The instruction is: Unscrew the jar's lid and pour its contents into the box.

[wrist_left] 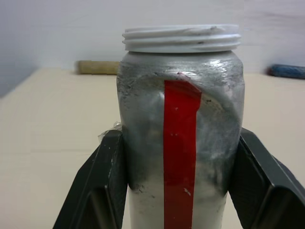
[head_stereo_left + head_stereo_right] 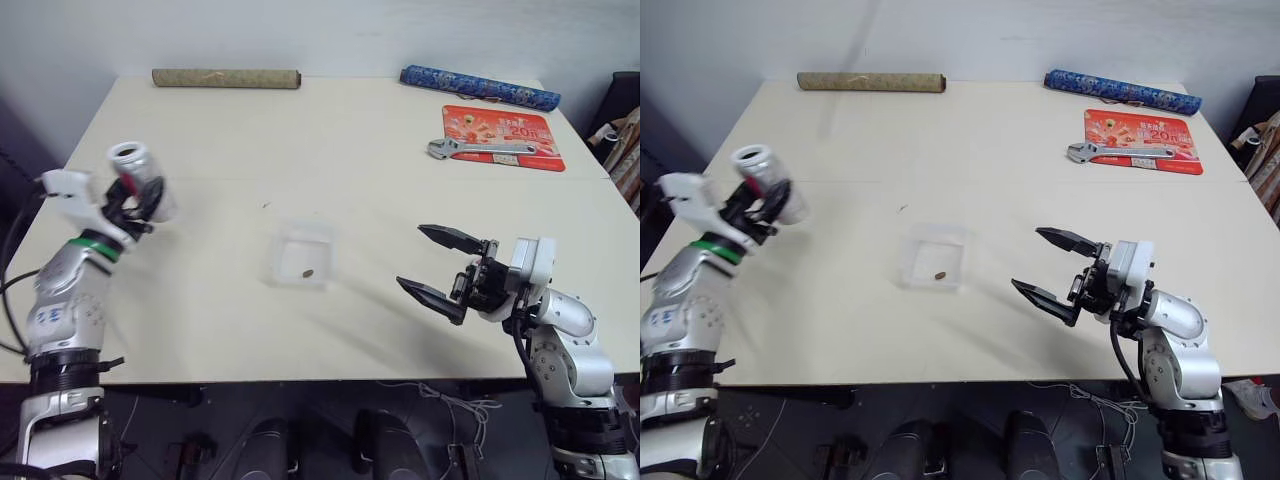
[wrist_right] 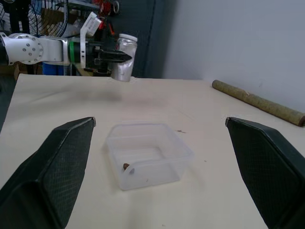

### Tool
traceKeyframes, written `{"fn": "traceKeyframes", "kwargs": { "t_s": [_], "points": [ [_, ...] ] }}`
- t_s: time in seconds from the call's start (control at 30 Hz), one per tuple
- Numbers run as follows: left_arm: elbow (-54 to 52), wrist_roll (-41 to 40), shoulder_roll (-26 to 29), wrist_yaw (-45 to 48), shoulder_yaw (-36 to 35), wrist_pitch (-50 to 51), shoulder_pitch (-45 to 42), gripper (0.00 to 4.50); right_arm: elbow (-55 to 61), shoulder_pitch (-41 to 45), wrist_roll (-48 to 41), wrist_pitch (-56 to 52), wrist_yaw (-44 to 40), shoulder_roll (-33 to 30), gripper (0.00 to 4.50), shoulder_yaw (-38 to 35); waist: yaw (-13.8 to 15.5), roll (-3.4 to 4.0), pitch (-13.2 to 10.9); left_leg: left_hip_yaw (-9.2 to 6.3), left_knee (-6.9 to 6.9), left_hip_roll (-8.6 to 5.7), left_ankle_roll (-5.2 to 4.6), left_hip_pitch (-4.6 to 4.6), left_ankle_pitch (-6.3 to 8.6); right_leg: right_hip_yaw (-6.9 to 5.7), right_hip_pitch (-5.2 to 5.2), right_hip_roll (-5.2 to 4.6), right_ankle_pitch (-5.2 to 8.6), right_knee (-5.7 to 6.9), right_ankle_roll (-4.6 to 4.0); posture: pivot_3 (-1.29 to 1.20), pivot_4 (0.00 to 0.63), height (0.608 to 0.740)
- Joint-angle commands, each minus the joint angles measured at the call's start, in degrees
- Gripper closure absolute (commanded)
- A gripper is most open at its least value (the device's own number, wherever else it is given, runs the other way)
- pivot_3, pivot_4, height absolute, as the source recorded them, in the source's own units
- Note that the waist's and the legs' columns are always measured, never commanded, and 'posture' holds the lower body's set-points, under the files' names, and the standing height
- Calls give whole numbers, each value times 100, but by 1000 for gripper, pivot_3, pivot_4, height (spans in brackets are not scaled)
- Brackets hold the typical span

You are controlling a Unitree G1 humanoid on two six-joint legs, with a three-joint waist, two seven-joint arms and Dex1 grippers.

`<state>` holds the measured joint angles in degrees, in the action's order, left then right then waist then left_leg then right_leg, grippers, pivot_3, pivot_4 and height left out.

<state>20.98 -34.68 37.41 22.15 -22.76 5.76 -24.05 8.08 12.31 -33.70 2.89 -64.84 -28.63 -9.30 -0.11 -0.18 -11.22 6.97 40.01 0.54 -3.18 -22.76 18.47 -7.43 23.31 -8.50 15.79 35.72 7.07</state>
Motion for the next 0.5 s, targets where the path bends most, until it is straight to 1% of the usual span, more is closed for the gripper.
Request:
{"fn": "traceKeyframes", "kwargs": {
  "t_s": [0.03,0.17,0.27,0.47,0.5],
  "points": [
    [554,225,-204,408,-249,-764,45,2131,-11,70,8,183,-123,-27,15,12,45,-4,2,-4,0,-2,0,1,0,-1,-2,0,0,1,-1,0,150,740],
    [1367,771,-352,494,-142,-1559,-99,2131,-52,49,67,174,-136,-21,15,78,79,-18,10,-5,-1,-5,-2,0,6,-1,-2,-2,-8,-4,-12,0,150,740],
    [1779,1042,-411,551,-84,-1960,-165,2131,-62,73,84,148,-91,-18,15,107,67,-19,11,-2,-3,-4,0,1,8,-2,0,-3,-8,-6,-13,0,150,740],
    [2026,1168,-482,490,-200,-2222,-85,2131,-91,88,144,100,5,-33,15,141,-2,-20,12,0,-6,0,2,3,9,-3,3,-7,-9,-5,-14,0,150,740],
    [1985,1149,-493,493,-221,-2221,-30,1786,-82,76,148,85,24,-31,4,139,-5,-19,12,0,-7,1,2,3,9,-3,3,-7,-9,-5,-14,0,150,740]
  ]
}}
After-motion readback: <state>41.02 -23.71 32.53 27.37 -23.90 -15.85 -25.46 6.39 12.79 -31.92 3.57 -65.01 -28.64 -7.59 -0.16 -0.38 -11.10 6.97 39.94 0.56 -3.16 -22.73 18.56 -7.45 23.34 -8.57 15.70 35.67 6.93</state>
